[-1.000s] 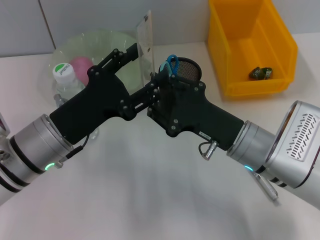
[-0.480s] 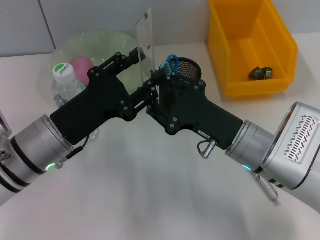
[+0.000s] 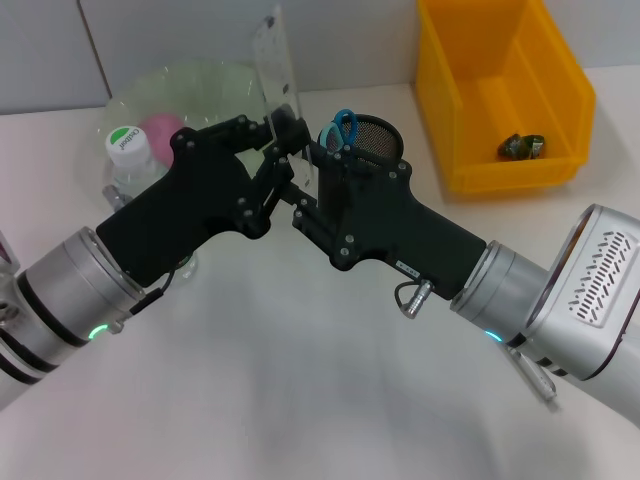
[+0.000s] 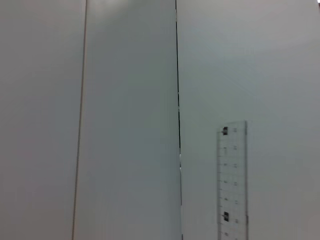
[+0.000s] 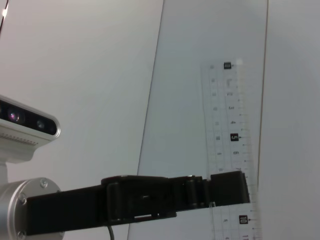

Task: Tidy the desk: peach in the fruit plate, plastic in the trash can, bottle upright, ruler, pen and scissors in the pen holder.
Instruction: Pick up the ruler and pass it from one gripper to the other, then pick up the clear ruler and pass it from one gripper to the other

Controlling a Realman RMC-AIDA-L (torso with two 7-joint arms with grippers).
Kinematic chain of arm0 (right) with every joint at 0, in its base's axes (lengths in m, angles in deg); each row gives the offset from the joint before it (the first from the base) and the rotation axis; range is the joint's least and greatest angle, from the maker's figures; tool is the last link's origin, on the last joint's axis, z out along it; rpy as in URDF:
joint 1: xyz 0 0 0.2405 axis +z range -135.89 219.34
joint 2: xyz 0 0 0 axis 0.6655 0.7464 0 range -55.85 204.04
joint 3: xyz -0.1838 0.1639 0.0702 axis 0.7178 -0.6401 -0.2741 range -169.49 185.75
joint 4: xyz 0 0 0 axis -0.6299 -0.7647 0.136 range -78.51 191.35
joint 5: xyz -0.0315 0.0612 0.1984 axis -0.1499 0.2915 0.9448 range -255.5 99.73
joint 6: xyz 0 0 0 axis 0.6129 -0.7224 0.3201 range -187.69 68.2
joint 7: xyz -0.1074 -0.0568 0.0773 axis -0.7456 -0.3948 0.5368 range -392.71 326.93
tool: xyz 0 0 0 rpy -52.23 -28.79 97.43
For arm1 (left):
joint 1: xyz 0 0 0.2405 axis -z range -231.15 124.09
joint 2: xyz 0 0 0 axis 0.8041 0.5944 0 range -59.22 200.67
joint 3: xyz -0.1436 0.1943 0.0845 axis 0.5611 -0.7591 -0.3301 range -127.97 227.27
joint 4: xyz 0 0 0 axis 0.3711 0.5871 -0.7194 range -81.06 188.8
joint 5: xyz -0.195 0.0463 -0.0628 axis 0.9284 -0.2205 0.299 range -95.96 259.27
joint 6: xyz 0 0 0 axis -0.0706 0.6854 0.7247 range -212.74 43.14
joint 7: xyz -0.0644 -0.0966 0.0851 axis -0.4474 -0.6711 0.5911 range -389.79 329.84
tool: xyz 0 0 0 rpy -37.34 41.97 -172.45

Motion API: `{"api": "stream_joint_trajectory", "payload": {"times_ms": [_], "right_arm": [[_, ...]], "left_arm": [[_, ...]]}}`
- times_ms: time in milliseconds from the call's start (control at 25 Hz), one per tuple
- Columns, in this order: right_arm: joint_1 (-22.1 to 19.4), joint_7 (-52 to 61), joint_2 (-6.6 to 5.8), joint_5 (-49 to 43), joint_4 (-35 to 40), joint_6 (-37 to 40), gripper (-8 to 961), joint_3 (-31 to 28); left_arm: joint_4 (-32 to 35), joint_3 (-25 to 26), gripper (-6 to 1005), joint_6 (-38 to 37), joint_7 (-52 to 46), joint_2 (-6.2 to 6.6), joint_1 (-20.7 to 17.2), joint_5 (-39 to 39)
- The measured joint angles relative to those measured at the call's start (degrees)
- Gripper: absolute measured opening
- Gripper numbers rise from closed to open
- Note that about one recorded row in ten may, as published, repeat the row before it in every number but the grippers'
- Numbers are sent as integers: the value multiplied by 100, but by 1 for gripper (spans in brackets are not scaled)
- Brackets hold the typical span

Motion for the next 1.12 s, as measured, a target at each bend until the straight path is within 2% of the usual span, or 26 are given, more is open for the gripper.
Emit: {"api": "stream_joint_trajectory", "payload": {"times_ms": [120, 240, 440, 800, 920, 1040, 1120], "right_arm": [[-6, -15, 0, 0, 7, 4, 394, 10], [-19, -39, 0, -49, 34, 12, 393, 35], [-53, -43, 0, -151, 65, -8, 390, 3], [-121, -44, 0, -151, 46, 34, 427, -13], [-365, -6, -30, -143, 80, 256, 664, -49], [-816, 566, -87, -119, 524, 699, 700, -243], [-1181, 1503, -87, -115, 1331, 987, 724, -395]], "left_arm": [[-5, -6, 313, 10, -7, 0, 7, 3], [-8, 9, 118, 23, -72, 0, 36, 4], [11, -10, 15, 0, -77, 3, 52, -7], [53, -21, 15, -9, -66, 12, 43, -39], [55, -18, 15, -10, -68, 32, 20, -42], [36, -13, 15, -38, -97, 67, -3, -93], [21, 19, 16, -112, -156, 84, -13, -263]]}}
